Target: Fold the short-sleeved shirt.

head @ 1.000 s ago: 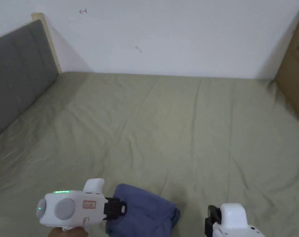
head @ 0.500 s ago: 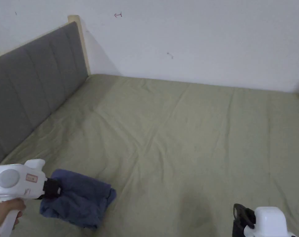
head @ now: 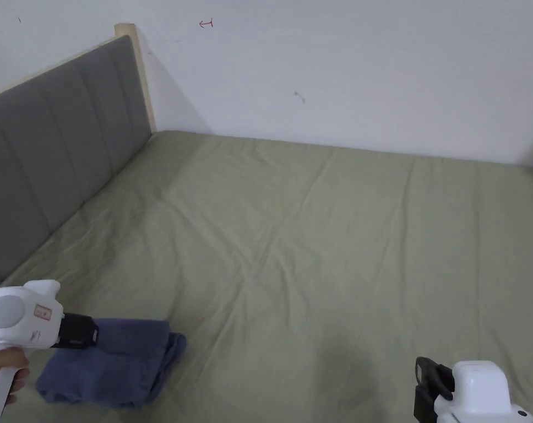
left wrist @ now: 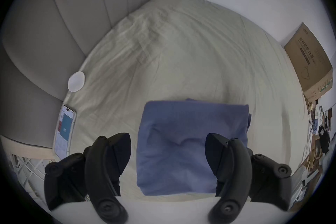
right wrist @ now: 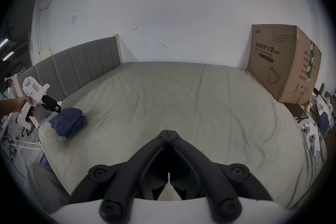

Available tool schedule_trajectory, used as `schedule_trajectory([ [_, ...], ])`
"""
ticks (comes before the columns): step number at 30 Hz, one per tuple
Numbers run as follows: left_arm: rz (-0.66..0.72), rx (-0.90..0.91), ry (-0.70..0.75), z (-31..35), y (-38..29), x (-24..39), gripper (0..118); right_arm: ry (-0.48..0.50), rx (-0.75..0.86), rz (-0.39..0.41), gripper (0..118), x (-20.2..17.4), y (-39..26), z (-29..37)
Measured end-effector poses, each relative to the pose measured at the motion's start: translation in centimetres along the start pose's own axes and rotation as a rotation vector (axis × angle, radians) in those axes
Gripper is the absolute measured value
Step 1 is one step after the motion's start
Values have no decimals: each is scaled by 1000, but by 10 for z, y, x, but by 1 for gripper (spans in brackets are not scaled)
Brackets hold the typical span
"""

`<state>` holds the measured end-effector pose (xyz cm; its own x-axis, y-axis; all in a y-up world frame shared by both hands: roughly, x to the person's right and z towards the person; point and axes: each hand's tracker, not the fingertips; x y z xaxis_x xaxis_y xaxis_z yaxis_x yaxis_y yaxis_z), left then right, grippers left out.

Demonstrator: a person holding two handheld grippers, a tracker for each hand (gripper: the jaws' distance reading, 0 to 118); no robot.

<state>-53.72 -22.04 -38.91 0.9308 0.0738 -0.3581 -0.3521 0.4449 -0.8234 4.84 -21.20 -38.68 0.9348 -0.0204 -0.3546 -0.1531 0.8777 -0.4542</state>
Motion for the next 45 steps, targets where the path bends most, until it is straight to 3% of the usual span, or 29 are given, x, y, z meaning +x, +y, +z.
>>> schedule_trajectory([
  [7,5,135,7,64,7,29,86,-12,90,-23,0,22,20,33],
  [14,-84,452,24,161,-2,97,86,-30,233,-13,0,41,62,77],
  [22,-198,879,-44,261,-40,193,86,-129,372,12,0,56,106,137],
  [28,-189,1065,-127,280,-80,253,86,-188,430,29,0,70,113,168],
  [34,-244,1164,-124,258,-113,304,83,-235,465,39,0,80,110,187],
  [37,-259,1177,-117,247,-126,325,65,-243,468,36,0,82,108,194],
  [38,-264,1181,-117,244,-129,330,48,-244,470,31,0,87,106,191],
  [39,-279,1189,-120,239,-131,333,12,-246,471,26,0,88,105,192],
  [40,-281,1188,-124,236,-133,336,0,-247,472,24,0,89,104,194],
  [45,-274,1104,-204,222,-133,346,0,-265,479,32,0,93,102,193],
])
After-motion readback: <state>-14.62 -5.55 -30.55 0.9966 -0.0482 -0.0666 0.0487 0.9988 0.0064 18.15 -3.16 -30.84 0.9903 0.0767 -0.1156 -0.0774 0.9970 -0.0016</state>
